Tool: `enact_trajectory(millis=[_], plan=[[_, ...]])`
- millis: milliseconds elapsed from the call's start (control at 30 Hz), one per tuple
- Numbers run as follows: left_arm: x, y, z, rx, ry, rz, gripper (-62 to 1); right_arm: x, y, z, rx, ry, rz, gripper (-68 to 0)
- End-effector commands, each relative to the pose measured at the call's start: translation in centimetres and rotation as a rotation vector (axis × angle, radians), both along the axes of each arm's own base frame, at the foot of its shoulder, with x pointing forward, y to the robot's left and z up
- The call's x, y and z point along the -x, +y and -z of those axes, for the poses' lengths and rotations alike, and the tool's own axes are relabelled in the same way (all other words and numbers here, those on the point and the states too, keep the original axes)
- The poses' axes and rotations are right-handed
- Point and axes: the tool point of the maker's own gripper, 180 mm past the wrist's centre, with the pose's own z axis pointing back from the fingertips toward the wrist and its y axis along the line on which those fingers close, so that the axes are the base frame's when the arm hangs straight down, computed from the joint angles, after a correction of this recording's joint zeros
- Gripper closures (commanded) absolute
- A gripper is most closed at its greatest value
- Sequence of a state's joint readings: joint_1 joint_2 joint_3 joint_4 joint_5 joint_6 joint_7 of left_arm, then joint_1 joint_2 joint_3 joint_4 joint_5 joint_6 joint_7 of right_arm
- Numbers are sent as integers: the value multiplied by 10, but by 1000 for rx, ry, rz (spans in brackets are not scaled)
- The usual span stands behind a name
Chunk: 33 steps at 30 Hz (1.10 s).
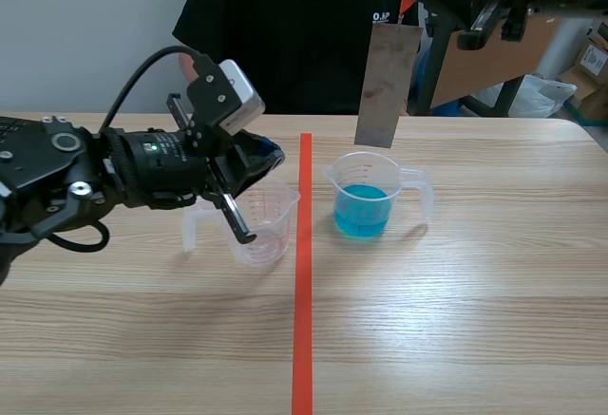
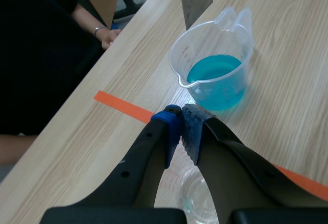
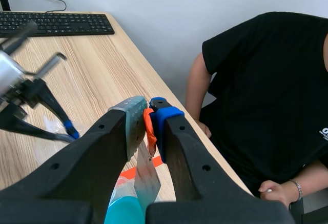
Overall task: Do the redox reaction experiment.
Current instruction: 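Point at the plate with the left hand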
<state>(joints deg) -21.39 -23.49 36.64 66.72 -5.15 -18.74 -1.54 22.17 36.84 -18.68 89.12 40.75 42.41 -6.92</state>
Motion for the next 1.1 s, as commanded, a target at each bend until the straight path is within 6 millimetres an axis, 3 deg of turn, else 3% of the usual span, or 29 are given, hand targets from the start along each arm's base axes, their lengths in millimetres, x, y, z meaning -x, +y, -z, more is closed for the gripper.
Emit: enact_trajectory(millis=[0, 333, 600, 1067], plan=[[-8, -8, -16, 43, -37, 10, -32, -1, -2, -17, -19, -41, -6, -15], [-31, -42, -14, 60, -36, 3, -32, -1, -2, -18, -24, -44, -7, -15], [-33, -63, -12, 75, -36, 19, -32, -1, -2, -18, -25, -45, -8, -15], [-41, -71, -17, 88, -77, -32, -32, -1, -2, -18, -24, -45, -7, -15]])
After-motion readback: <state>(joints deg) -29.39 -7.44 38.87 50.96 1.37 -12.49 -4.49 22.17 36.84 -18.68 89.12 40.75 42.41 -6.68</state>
